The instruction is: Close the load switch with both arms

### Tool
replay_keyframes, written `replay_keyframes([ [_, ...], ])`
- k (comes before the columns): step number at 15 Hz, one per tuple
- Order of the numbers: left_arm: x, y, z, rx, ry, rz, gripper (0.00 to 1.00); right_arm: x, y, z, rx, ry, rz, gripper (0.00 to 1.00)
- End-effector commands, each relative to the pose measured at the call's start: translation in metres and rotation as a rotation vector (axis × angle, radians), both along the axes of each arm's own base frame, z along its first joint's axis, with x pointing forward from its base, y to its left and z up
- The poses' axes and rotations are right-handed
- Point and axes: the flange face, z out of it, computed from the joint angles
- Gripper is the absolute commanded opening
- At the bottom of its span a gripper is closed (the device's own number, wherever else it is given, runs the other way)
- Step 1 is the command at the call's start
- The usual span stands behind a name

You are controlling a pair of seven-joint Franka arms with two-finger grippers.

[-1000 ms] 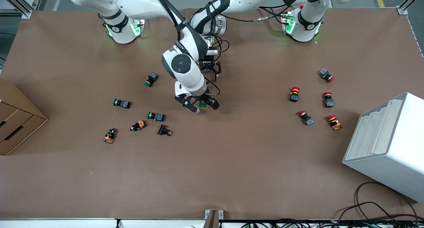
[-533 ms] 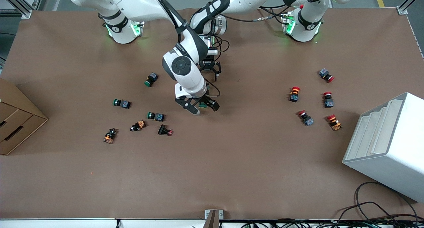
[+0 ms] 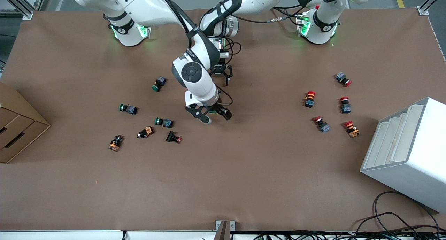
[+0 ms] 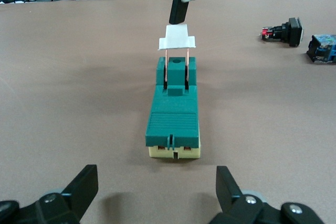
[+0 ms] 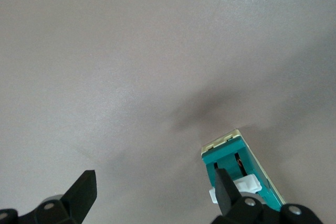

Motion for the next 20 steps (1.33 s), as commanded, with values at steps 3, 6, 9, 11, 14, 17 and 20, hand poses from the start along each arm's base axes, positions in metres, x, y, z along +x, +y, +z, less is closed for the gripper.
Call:
replay_keyframes([
  [3,-0.001,-0.002,0.0,-0.016,-0.028,-0.003,1.0,0.002,0.001,-0.01,-0.015,-0.016,0.029,1.0],
  [6,-0.001,-0.002,0.0,-0.016,-0.028,-0.003,1.0,0.005,0.0,-0.018,-0.015,-0.038,0.033,1.0],
  [9,-0.001,-0.002,0.0,-0.016,-0.028,-0.003,1.0,0.01,-0.003,-0.025,-0.015,-0.061,0.035,1.0],
  [11,-0.001,-0.002,0.0,-0.016,-0.028,-0.003,1.0,0.01,-0.004,-0.026,-0.018,-0.064,0.039,1.0],
  [14,-0.001,-0.002,0.0,-0.016,-0.028,-0.003,1.0,0.012,-0.006,-0.03,-0.024,-0.073,0.044,1.0],
  [17,-0.001,-0.002,0.0,-0.016,-0.028,-0.003,1.0,0.023,-0.012,-0.021,-0.022,-0.089,0.069,1.0],
  [20,-0.001,-0.002,0.0,-0.016,-0.028,-0.003,1.0,0.031,-0.02,-0.012,-0.045,-0.046,0.077,1.0],
])
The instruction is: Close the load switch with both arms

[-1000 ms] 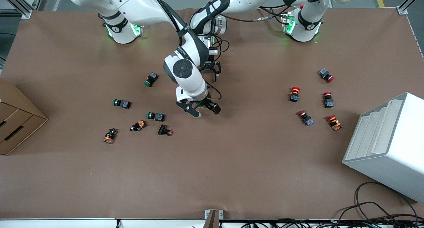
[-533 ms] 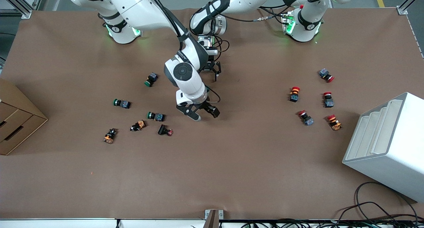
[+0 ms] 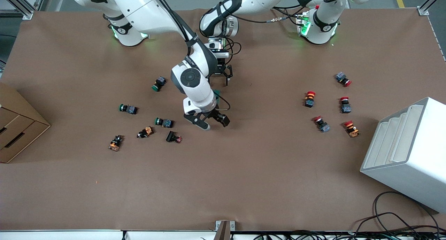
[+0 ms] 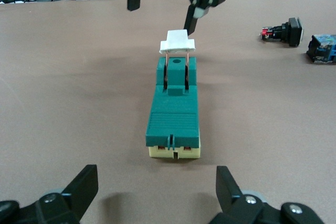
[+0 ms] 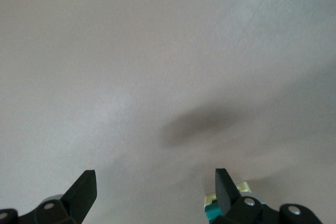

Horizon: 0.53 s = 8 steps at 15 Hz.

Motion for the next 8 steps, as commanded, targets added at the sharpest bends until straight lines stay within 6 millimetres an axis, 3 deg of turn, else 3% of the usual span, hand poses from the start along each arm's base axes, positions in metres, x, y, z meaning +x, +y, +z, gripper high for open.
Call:
replay_keyframes([
  [1,-0.002,-0.002,0.0,-0.017,-0.028,-0.005,1.0,0.007,-0.003,0.014,-0.025,0.041,0.025,1.0],
  [3,-0.001,-0.001,0.0,-0.015,-0.028,-0.003,1.0,0.005,-0.001,0.023,-0.055,0.095,0.031,1.0],
  [8,-0.001,-0.002,0.0,-0.016,-0.028,-0.003,1.0,-0.022,0.016,0.016,-0.097,0.177,0.036,1.0],
])
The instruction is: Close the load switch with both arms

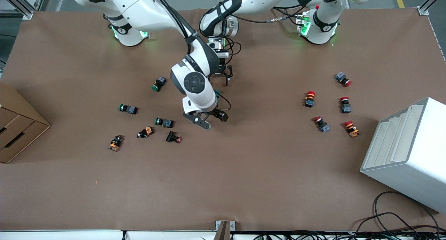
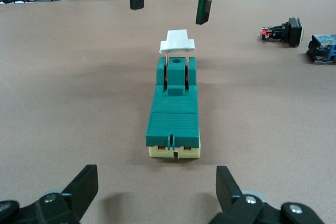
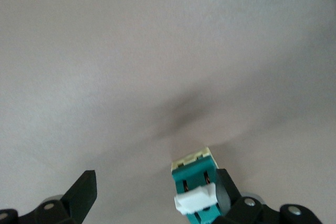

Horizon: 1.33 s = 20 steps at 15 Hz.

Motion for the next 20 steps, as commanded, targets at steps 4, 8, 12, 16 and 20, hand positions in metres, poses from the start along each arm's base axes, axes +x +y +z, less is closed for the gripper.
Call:
replay_keyframes([
  [4,0.001,-0.003,0.001,-0.019,-0.03,-0.001,1.0,-0.016,0.011,0.0,-0.013,0.02,-0.015,1.0],
  [8,0.001,-0.003,0.001,-0.018,-0.03,-0.002,1.0,-0.012,0.015,-0.002,0.015,-0.016,-0.022,1.0],
  [12,0.001,-0.003,0.001,-0.018,-0.03,-0.002,1.0,-0.004,0.013,-0.006,0.041,-0.053,-0.026,1.0],
  [16,0.001,-0.003,0.001,-0.018,-0.03,-0.002,1.0,0.002,0.011,-0.019,0.052,-0.089,-0.024,1.0],
  [20,0.001,-0.003,0.001,-0.018,-0.03,-0.002,1.0,0.002,0.01,-0.023,0.047,-0.095,-0.014,1.0],
])
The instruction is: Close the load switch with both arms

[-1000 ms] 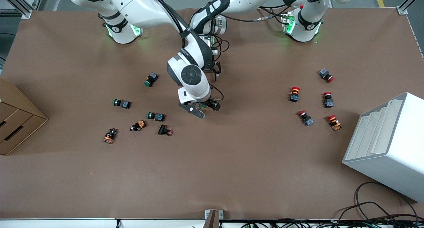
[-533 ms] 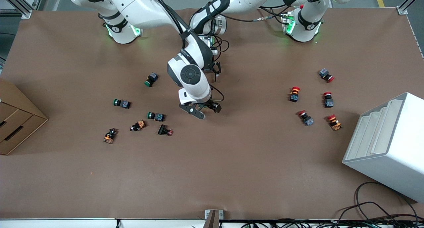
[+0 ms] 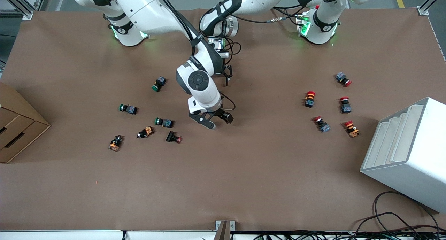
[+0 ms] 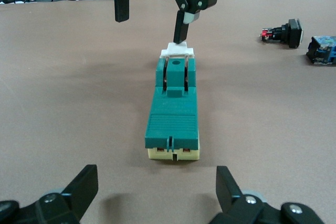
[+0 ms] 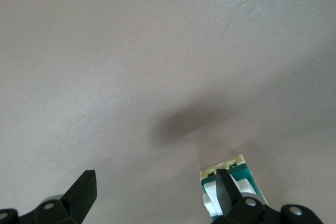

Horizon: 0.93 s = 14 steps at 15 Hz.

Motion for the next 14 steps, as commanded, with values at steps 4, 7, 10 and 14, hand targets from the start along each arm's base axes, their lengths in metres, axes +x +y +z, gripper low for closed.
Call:
replay_keyframes([
  [4,0.001,-0.003,0.001,-0.017,-0.028,0.0,1.0,0.014,-0.012,0.007,0.001,-0.031,0.035,1.0],
  [7,0.002,-0.003,0.001,-0.017,-0.03,-0.001,1.0,0.046,-0.057,0.025,-0.03,-0.007,0.118,1.0],
  [10,0.002,-0.004,0.003,-0.019,-0.031,0.0,1.0,0.075,-0.125,0.068,-0.063,0.043,0.269,1.0],
  [14,0.002,-0.008,0.01,-0.025,-0.026,0.007,1.0,0.107,-0.234,0.112,-0.089,0.09,0.478,1.0],
])
